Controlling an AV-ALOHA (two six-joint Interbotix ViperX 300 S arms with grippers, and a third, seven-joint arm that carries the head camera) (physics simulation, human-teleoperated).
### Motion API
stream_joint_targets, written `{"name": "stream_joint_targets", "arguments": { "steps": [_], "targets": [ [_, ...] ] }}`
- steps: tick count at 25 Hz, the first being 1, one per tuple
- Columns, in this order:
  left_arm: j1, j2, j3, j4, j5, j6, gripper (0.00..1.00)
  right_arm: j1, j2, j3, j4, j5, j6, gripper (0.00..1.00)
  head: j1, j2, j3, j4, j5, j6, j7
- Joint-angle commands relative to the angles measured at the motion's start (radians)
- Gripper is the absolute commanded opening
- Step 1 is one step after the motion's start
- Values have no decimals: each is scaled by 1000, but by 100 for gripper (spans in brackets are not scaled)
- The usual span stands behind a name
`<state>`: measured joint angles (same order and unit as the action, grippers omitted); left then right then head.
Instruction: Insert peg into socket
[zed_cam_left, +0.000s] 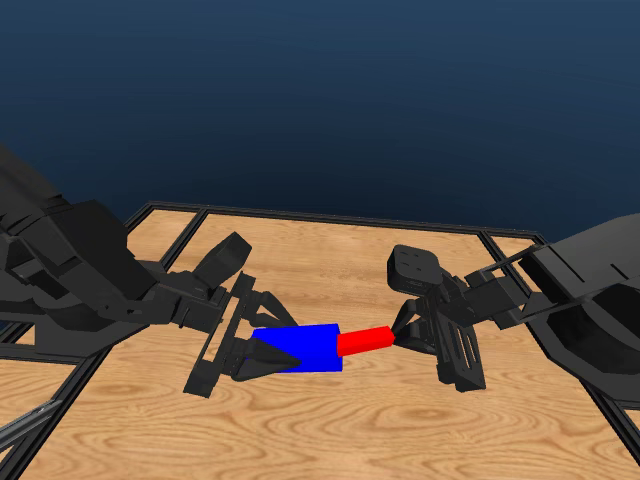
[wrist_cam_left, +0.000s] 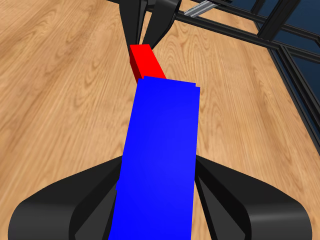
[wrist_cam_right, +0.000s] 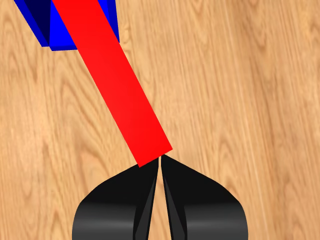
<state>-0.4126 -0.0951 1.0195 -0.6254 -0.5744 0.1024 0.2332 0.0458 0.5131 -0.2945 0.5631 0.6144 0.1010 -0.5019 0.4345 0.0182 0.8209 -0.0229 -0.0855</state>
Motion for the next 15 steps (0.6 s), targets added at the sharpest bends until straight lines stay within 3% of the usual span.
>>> {"name": "stream_joint_targets", "arguments": {
  "steps": [1,3,4,6,7,8,10,14,15],
  "targets": [
    [2,-14,-17,15,-22,-3,0,-1,8,-72,-9,-20,-41,0,-4,-12,-18,0,-11,1,-1],
    [10,-31,-38,24,-29,-18,0,-1,14,-98,-9,-25,-57,0,-4,-12,-18,0,-10,1,0],
    [6,-13,-17,22,-16,-12,0,1,25,-110,-7,-22,-63,0,-3,-12,-18,0,-10,2,1],
    [15,-24,-30,19,-28,-20,0,8,45,-140,-6,-24,-79,0,-2,-11,-18,1,-9,2,1],
    [3,-11,-14,19,-28,-12,0,10,48,-151,-7,-19,-84,0,-2,-11,-18,1,-8,3,1],
    [17,-23,-36,17,-12,-4,0,11,50,-168,-8,-24,-90,0,-2,-12,-18,1,-7,3,0],
    [5,-2,-8,26,-24,-20,0,11,62,-194,-6,-20,-107,0,-2,-12,-18,1,-7,3,-1],
    [9,-14,-31,25,-26,-20,0,9,89,-225,-2,-28,-121,0,1,-12,-18,1,-8,2,-2],
    [1,-11,-8,19,-34,-29,0,6,98,-229,8,-32,-133,0,2,-12,-18,2,-8,2,-1]
  ]
}}
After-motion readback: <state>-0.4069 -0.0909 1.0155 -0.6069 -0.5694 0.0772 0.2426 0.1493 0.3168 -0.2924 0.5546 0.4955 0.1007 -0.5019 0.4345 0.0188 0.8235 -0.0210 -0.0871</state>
